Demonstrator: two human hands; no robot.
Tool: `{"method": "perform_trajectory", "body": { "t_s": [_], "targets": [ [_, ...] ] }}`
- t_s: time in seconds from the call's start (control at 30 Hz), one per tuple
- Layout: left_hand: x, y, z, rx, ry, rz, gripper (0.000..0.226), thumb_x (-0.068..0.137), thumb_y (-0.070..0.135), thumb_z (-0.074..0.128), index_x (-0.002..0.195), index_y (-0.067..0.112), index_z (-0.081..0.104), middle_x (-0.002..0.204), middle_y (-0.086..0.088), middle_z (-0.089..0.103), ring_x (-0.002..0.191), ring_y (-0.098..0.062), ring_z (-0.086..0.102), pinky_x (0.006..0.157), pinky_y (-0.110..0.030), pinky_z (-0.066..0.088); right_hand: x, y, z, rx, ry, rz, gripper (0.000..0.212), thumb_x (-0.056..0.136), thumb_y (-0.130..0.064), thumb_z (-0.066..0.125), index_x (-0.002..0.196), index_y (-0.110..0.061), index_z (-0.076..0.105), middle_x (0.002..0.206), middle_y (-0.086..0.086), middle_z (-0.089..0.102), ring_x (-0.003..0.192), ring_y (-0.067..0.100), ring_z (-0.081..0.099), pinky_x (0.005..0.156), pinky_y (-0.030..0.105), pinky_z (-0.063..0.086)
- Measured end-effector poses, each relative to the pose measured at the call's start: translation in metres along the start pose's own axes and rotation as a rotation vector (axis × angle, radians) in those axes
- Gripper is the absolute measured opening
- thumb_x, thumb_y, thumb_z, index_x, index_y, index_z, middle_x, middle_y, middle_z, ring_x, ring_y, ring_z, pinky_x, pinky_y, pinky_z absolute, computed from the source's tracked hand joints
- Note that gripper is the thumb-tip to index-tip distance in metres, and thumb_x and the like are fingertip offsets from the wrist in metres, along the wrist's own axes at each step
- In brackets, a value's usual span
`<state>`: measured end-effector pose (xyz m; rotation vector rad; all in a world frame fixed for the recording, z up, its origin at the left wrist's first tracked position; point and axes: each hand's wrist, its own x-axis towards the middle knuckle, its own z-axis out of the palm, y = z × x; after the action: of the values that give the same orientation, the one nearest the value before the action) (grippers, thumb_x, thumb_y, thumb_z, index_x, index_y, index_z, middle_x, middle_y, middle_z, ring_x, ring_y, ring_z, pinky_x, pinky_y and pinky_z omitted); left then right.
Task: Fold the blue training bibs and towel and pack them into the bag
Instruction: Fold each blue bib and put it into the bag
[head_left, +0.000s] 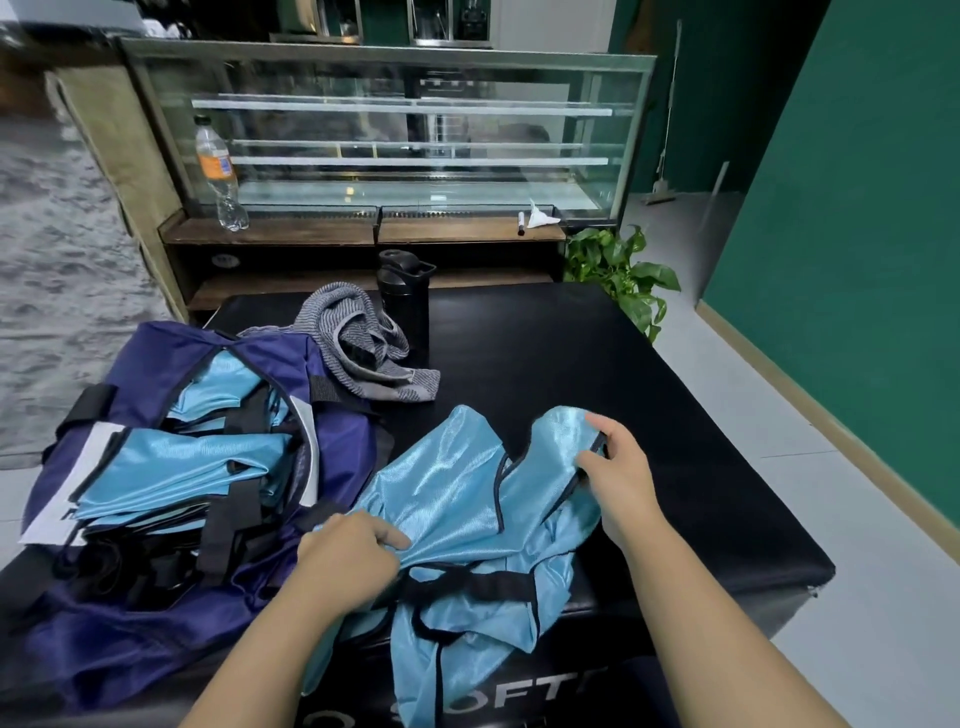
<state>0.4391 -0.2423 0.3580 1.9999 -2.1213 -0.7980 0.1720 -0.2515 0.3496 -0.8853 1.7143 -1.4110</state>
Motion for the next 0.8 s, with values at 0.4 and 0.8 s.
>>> {"method": "perform_trajectory", "body": {
  "t_s": [0.4,0.8],
  "targets": [
    [-0.004,0.050,-0.028,-0.270,0.070,0.327,0.028,0.093,0.013,0.052,0.116,0.027,0.060,0.108,0.009,0.054,0.087,0.000,0.053,0.080,-0.012,0.039,-0.023,-0.114,0.001,0.203,-0.196,-0.298,0.035,0.095,-0.009,0.046,0.107,-0.035,0.067,0.116,-0.010,0.067,0.112,0.008,0.061,0.099,0.032,0.046],
    [-0.027,0.166,-0.162,-0.846,0.102,0.624,0.030,0.092,0.040,0.059,0.107,0.015,0.067,0.107,-0.006,0.072,0.100,-0.023,0.067,0.096,-0.044,0.049,-0.039,-0.236,-0.007,0.191,-0.394,-0.505,0.055,0.089,0.014,0.039,0.117,-0.029,0.058,0.128,0.002,0.060,0.116,0.014,0.059,0.088,0.030,0.053]
  ]
}}
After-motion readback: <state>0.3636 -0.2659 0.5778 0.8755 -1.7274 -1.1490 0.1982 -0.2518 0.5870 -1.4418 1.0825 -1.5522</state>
